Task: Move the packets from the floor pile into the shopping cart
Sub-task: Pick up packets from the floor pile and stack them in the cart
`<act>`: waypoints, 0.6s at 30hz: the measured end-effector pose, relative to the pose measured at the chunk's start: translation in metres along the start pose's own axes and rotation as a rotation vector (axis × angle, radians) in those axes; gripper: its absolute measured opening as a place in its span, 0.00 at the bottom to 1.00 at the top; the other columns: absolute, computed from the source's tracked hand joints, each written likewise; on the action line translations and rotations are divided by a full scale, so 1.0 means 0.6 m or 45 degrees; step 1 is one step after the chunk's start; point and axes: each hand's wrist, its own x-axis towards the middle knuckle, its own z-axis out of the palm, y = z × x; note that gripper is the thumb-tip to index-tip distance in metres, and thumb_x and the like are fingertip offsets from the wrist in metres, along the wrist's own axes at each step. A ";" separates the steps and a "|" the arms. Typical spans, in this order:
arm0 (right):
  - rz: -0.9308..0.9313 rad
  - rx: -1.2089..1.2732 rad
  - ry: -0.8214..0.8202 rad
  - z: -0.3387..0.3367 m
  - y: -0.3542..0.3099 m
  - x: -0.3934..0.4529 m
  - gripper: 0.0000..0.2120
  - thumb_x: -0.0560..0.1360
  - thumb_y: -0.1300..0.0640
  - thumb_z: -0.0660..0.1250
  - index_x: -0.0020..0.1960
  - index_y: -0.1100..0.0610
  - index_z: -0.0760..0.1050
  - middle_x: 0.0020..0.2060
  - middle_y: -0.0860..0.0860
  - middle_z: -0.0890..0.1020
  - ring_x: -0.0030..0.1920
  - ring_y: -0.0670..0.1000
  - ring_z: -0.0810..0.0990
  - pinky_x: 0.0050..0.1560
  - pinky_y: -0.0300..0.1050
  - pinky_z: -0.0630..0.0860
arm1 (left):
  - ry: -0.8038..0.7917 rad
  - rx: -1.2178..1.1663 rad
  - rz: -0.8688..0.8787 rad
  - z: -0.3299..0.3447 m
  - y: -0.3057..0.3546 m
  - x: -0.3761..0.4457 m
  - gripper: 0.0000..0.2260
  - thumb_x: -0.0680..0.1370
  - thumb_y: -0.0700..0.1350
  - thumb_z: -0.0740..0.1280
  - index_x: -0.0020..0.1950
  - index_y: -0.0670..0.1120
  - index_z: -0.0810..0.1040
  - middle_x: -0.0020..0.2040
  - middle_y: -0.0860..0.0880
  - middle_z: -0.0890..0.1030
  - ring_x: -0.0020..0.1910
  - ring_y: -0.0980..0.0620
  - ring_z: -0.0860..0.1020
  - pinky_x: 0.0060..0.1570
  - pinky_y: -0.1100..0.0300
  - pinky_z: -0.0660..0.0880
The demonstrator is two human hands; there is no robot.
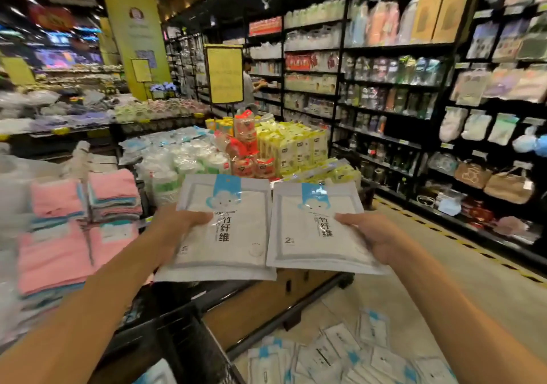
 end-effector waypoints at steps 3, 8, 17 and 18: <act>-0.026 -0.047 -0.156 0.052 -0.023 -0.022 0.09 0.77 0.63 0.74 0.54 0.67 0.79 0.40 0.59 0.88 0.33 0.54 0.87 0.27 0.45 0.82 | 0.147 -0.020 0.009 -0.074 0.008 -0.068 0.09 0.73 0.36 0.76 0.52 0.39 0.82 0.38 0.46 0.87 0.34 0.50 0.86 0.34 0.55 0.81; -0.071 -0.163 -0.418 0.139 -0.018 -0.050 0.13 0.76 0.61 0.75 0.58 0.66 0.81 0.48 0.60 0.88 0.40 0.55 0.88 0.39 0.47 0.85 | 0.409 -0.062 -0.037 -0.187 -0.001 -0.203 0.16 0.72 0.37 0.77 0.59 0.40 0.81 0.47 0.42 0.87 0.45 0.41 0.87 0.49 0.43 0.83; -0.097 -0.274 -0.819 0.318 0.040 -0.161 0.12 0.75 0.62 0.74 0.56 0.68 0.81 0.47 0.60 0.87 0.36 0.55 0.83 0.41 0.47 0.82 | 0.887 -0.191 -0.139 -0.349 -0.059 -0.430 0.30 0.63 0.41 0.84 0.61 0.40 0.77 0.53 0.40 0.84 0.46 0.40 0.85 0.42 0.43 0.84; -0.087 -0.286 -0.843 0.336 0.047 -0.174 0.11 0.76 0.62 0.74 0.54 0.68 0.81 0.43 0.59 0.87 0.34 0.54 0.84 0.37 0.45 0.83 | 0.908 -0.209 -0.152 -0.370 -0.072 -0.451 0.36 0.62 0.41 0.85 0.67 0.40 0.74 0.56 0.40 0.84 0.48 0.39 0.85 0.44 0.40 0.83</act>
